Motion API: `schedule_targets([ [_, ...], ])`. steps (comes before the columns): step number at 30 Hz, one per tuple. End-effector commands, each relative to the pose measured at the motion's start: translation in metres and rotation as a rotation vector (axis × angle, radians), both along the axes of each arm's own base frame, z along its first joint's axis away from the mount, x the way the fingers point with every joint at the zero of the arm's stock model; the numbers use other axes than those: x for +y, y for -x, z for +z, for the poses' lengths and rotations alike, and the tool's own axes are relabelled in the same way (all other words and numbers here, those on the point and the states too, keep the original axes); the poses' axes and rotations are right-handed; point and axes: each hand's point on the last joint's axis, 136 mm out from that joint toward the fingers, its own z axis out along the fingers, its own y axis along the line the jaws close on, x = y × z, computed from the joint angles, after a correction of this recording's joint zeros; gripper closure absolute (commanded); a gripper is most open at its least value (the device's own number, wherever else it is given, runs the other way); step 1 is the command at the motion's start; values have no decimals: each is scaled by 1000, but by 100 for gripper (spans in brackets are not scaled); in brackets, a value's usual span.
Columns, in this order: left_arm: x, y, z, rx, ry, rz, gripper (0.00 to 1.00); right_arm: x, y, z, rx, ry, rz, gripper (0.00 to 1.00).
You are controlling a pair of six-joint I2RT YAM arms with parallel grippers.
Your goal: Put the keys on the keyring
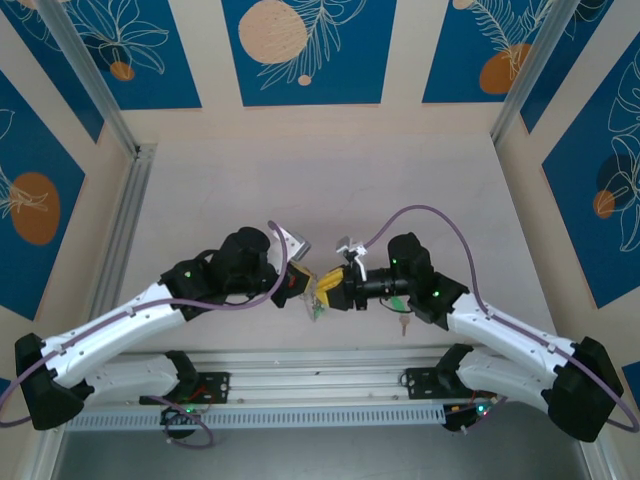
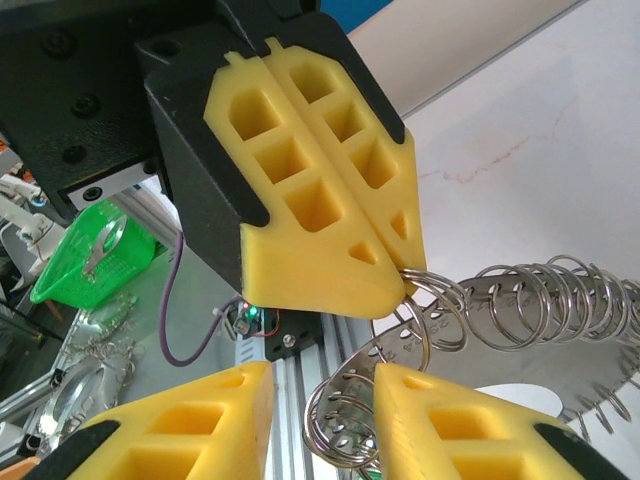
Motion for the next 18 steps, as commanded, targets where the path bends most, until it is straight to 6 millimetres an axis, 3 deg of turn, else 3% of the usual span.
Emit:
schedule_targets([
  [1, -1, 0, 14, -33, 55, -14, 100, -6, -4, 1, -4, 9, -37, 66],
  [18, -3, 2, 20, -36, 82, -25, 100, 1, -14, -3, 23, 8, -30, 67],
])
